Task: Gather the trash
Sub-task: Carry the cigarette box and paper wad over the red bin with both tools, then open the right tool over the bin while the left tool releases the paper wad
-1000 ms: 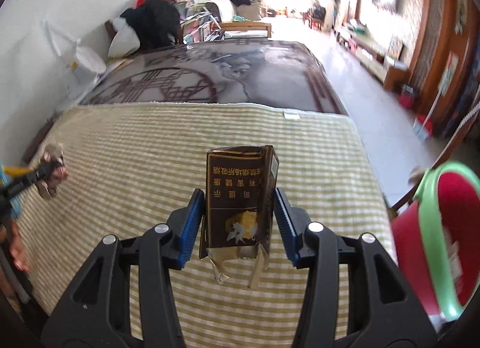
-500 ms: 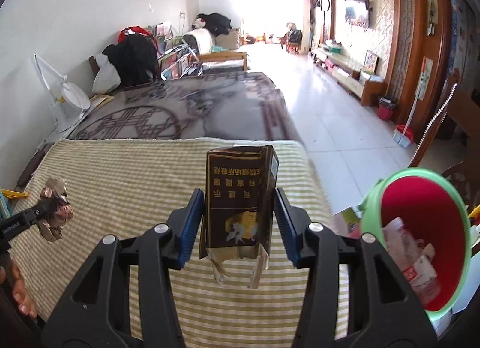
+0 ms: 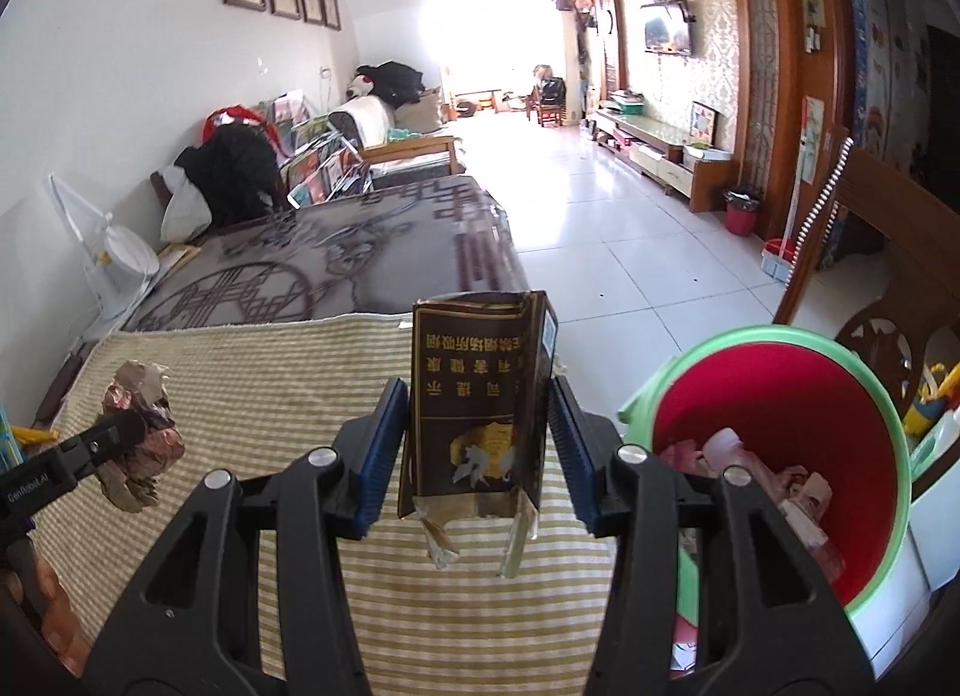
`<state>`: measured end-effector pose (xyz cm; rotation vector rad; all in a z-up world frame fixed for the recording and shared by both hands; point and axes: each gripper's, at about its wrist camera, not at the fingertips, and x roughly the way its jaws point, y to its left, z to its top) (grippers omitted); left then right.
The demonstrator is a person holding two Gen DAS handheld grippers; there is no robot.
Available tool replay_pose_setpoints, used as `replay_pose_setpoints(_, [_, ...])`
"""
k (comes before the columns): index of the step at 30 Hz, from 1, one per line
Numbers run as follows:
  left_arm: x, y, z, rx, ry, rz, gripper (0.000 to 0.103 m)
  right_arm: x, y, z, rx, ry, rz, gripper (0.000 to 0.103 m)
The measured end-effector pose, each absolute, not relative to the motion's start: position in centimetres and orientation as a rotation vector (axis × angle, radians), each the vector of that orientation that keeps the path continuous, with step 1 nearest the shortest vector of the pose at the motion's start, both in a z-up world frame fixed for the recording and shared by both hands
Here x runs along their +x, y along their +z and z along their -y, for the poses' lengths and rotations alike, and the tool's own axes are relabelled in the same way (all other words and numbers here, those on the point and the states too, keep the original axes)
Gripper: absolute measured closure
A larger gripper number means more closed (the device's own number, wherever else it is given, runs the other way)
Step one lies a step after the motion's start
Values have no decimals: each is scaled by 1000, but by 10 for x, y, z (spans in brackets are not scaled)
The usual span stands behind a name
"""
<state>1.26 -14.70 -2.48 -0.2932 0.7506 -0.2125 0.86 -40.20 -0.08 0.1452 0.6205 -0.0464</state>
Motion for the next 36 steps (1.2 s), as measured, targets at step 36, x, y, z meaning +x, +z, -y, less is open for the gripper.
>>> replay_pose_setpoints(36, [14, -17, 272, -139, -423, -783, 65, -16, -3, 506, 311, -284, -572, 56])
